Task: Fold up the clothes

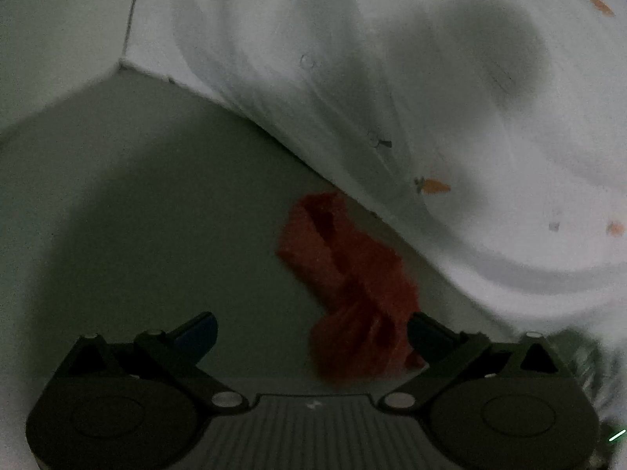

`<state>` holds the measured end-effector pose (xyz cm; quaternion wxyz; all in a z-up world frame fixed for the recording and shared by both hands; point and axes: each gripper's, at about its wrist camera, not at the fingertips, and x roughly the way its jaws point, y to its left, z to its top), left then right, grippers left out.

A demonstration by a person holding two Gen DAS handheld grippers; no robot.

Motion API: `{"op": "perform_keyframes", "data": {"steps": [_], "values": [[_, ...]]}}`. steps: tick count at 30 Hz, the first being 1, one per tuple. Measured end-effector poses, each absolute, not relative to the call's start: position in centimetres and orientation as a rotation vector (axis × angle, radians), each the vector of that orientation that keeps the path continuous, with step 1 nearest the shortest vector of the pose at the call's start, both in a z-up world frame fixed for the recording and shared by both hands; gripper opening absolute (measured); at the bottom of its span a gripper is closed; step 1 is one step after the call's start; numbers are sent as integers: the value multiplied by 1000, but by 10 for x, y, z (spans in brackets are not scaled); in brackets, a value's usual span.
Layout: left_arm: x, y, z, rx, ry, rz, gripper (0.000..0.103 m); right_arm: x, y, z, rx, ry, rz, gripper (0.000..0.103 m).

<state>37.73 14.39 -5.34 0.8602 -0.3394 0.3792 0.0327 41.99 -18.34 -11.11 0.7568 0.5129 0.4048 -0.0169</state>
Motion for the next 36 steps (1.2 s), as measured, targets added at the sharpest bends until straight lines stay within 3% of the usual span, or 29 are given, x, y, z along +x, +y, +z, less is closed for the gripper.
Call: {"op": "perform_keyframes", "data": {"steps": [4, 9, 12, 17, 20, 25, 27, 30, 36], "values": [[446, 177, -87, -897, 835, -31, 86, 456, -162, -152, 1364, 963, -99, 47], [547, 199, -140, -994, 900, -92, 61, 479, -136, -177, 1417, 1043, -243, 47], [601, 199, -164, -958, 927, -104, 60, 485, -127, -178, 1364, 1063, -299, 45], [676, 179, -187, -789, 1001, -219, 62, 489, -125, -173, 1247, 1069, -331, 16], [699, 169, -201, -759, 1022, -224, 62, 486, -129, -172, 1222, 1076, -335, 7], [715, 158, -220, -771, 1091, -259, 58, 482, -140, -170, 1247, 1048, -336, 5], [710, 153, -217, -756, 1098, -257, 23, 479, -146, -163, 1239, 1015, -327, 4], [696, 152, -207, -765, 1072, -239, 12, 473, -156, -144, 1179, 950, -298, 4], [641, 153, -134, -782, 888, -256, 9, 459, -181, -80, 937, 778, -199, 4]]}}
